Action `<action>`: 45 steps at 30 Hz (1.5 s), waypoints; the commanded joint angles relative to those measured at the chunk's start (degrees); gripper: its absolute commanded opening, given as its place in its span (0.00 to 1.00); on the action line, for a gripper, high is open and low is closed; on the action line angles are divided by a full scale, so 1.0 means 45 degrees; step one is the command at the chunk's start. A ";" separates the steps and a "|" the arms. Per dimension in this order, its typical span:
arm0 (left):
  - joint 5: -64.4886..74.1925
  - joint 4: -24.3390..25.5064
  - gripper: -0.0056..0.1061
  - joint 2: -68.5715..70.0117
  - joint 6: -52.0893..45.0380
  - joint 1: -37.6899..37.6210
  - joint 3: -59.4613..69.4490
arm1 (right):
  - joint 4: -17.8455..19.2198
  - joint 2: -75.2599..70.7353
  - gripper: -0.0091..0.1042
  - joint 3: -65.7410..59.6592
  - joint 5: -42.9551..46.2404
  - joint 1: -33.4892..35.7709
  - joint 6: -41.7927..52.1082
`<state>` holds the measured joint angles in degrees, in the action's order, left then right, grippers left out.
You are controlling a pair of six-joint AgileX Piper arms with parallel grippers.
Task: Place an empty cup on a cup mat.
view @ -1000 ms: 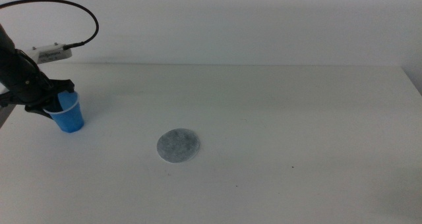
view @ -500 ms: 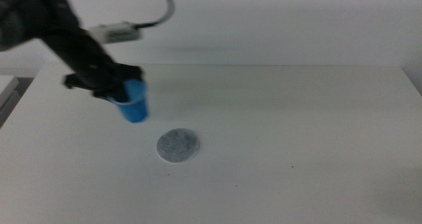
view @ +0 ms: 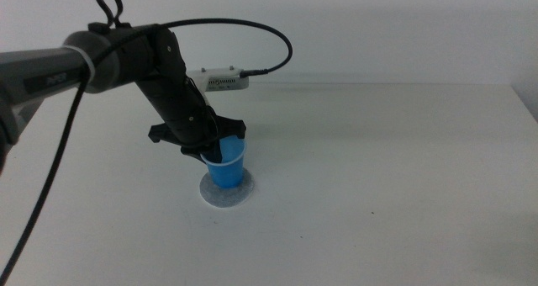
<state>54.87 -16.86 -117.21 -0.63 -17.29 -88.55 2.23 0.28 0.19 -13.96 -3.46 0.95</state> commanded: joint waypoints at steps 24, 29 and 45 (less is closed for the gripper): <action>0.3353 -0.1028 0.89 0.1640 -0.1722 0.1163 -0.1361 | 0.0086 -0.0062 0.90 -0.0041 0.0113 0.0034 0.0052; 0.3353 0.0368 0.89 0.4801 -0.0870 0.1174 0.0609 | 0.0086 -0.0062 0.90 -0.0041 0.0113 0.0034 0.0052; -0.4711 0.1316 0.89 1.5597 -0.0543 0.1293 1.0272 | 0.0086 -0.0062 0.90 -0.0041 0.0113 0.0034 0.0052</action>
<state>38.83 -10.72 -50.30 -3.45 -11.53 -45.24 2.23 0.28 0.19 -13.96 -3.46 0.95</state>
